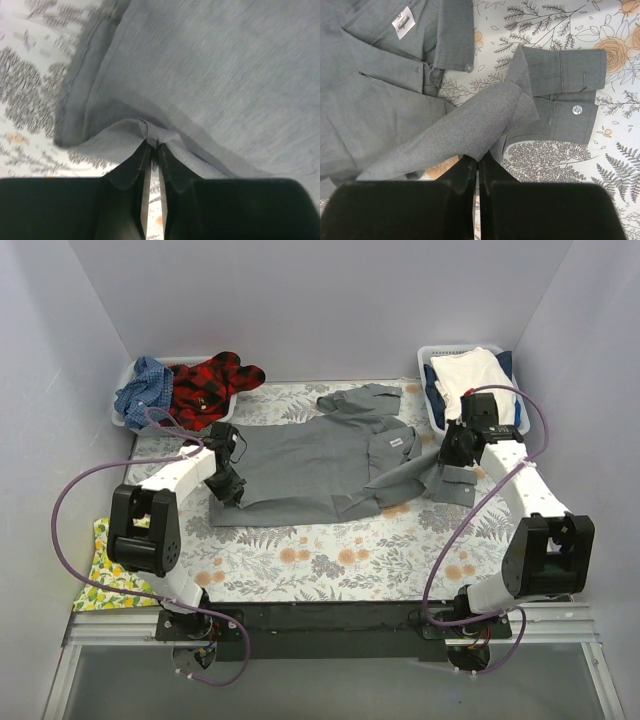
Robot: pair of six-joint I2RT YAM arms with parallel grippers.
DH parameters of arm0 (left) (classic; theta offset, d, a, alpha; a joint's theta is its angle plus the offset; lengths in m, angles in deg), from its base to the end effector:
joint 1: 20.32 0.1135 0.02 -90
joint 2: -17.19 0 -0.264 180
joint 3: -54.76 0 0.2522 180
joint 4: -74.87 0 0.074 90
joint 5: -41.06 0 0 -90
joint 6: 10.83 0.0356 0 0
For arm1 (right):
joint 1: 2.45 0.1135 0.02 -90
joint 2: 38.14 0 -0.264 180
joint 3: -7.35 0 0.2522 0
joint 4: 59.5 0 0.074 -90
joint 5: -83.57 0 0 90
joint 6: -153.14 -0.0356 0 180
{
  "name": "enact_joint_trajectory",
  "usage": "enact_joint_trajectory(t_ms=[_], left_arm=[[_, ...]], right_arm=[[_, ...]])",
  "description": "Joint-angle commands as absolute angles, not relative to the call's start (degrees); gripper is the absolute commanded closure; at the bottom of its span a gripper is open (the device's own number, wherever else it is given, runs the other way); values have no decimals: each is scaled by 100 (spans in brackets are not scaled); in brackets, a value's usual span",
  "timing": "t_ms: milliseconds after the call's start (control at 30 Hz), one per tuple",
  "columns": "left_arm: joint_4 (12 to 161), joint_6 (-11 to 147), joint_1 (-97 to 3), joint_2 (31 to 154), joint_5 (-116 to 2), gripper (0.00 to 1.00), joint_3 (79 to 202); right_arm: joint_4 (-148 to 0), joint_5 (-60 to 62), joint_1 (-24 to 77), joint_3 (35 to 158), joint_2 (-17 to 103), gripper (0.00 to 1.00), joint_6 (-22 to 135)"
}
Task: Fold and stack the long sleeve shirts
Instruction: Fold the shirt
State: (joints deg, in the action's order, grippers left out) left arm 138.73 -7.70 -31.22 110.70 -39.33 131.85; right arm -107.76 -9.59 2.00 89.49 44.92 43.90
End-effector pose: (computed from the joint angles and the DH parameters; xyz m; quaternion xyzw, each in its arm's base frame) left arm 0.2923 -0.0502 0.1982 -0.6167 0.7782 -0.0087 0.1184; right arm 0.3111 0.0222 0.2886 0.1301 0.9278 0.0463 0.3465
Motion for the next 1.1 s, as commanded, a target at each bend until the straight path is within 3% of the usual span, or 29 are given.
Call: enact_joint_trajectory(t_ms=[0, 100, 300, 333, 467, 500, 600, 667, 1067], left_arm=[[13565, -635, -3035, 11403, -3751, 85, 13636], [13609, -574, -2973, 11615, -3655, 82, 13865], [13705, -346, -2710, 11501, -3382, 62, 14094], [13732, -310, -2683, 11475, -3365, 54, 14137], [13574, -126, -2674, 11405, -3775, 49, 14287], [13495, -91, -2674, 11352, -3917, 49, 14279], [13170, 138, -2700, 11229, -4515, 43, 14182], [13020, 349, -2761, 11202, -4752, 41, 14121], [12818, 630, -2990, 11334, -5272, 37, 13786]], right_arm=[[-10499, -907, 159, 9405, 4938, 99, 4530], [-10490, -854, 159, 9660, 5272, 99, 4521], [-10472, -687, 159, 10292, 5843, 99, 4513], [-10463, -678, 168, 10354, 5906, 95, 4521], [-10463, -274, 168, 10662, 6284, 66, 4592], [-10472, -265, 159, 10741, 6328, 53, 4600], [-10463, -448, 159, 10794, 6215, 38, 4600], [-10489, -607, 159, 10707, 6074, 33, 4618], [-10964, -1785, -517, 8475, 5009, 33, 4073]])
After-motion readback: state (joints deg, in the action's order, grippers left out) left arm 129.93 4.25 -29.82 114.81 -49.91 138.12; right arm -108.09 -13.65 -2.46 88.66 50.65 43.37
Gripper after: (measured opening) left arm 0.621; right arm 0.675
